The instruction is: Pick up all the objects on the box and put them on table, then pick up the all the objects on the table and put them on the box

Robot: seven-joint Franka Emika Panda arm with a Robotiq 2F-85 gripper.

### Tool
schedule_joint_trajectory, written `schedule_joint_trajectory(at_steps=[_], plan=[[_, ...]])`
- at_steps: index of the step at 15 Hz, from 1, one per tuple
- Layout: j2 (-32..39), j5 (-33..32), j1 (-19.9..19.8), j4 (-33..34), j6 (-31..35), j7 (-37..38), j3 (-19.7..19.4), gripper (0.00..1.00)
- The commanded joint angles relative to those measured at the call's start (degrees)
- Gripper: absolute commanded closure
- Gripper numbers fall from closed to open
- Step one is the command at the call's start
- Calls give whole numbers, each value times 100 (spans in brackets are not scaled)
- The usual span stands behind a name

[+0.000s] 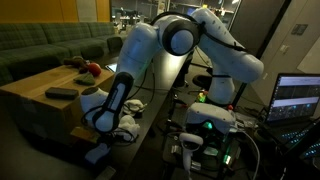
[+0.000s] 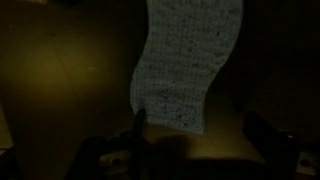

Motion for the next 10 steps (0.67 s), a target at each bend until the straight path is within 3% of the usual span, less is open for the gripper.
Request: schedule_joint_trajectory(at_steps=[1, 10], plan=[[140, -205, -72, 153, -50, 145, -38, 0], [26, -467, -114, 234, -171, 66, -59, 0]])
